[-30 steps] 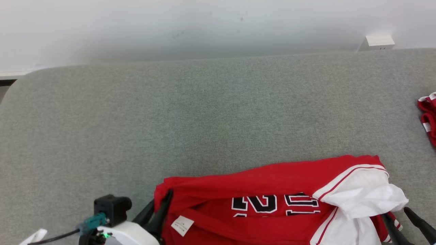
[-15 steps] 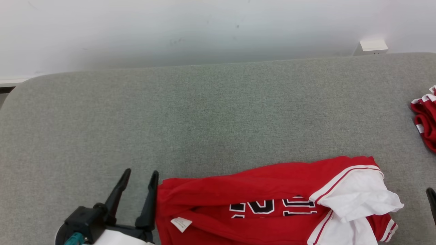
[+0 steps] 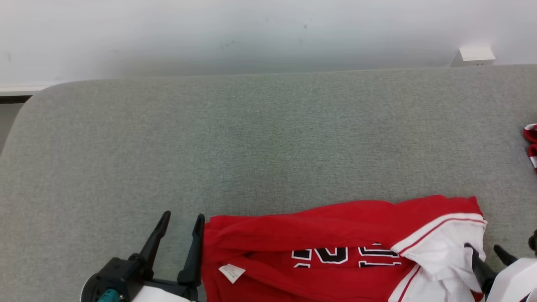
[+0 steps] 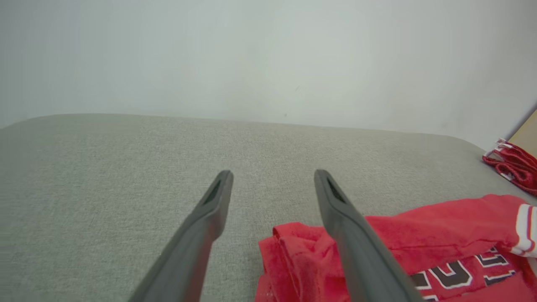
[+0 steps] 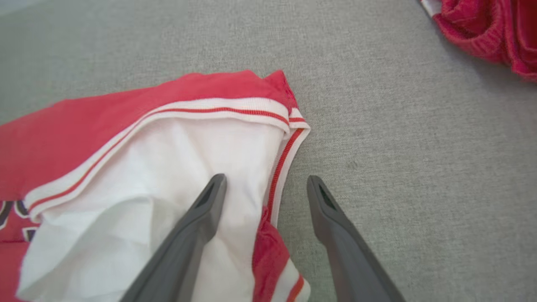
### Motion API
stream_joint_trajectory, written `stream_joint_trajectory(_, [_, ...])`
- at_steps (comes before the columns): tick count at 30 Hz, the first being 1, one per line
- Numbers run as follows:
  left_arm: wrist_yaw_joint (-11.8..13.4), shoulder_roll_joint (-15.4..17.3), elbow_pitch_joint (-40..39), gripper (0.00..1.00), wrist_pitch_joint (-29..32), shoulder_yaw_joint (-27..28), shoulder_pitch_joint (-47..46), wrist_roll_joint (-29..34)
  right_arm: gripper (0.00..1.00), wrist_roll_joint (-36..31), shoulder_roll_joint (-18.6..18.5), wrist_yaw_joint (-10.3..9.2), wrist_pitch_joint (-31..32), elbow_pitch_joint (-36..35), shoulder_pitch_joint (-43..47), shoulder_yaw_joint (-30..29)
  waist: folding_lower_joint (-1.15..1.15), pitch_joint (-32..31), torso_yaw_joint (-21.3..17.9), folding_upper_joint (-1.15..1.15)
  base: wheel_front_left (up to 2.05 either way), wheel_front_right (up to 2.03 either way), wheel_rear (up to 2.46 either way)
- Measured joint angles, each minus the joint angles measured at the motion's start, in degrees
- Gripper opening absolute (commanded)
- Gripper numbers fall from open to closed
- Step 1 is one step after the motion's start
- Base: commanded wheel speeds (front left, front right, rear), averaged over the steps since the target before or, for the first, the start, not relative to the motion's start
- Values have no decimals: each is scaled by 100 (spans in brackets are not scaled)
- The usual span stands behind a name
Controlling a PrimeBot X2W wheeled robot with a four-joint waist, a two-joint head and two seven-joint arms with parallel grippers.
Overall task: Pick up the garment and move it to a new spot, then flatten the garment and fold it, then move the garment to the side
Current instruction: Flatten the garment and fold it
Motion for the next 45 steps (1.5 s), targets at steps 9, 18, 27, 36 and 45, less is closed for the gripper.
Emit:
stream_joint_trajectory(9, [-256,-231,47,100,-1,288,109,213,100,38,-89,0,44,423,118,114,0,70,101,0,0,0,0])
stream_joint_trajectory(18, [-456,-417,137,100,-1,475,148,414,0,539,-171,-27,146,678,1,437,0,104,166,0,0,0,0])
stream_joint_trajectory(27, [-626,-589,223,100,-1,651,174,514,0,1106,-135,-7,76,691,-31,426,0,100,220,0,0,0,0])
stream_joint_trajectory(36, [-821,-653,454,100,-5,856,250,643,0,1246,-500,9,175,565,-118,-292,0,-39,198,0,0,0,0])
stream_joint_trajectory(45, [-950,-698,684,100,-5,927,298,802,0,1033,-1103,8,710,169,-167,-1423,0,-139,154,0,0,0,0])
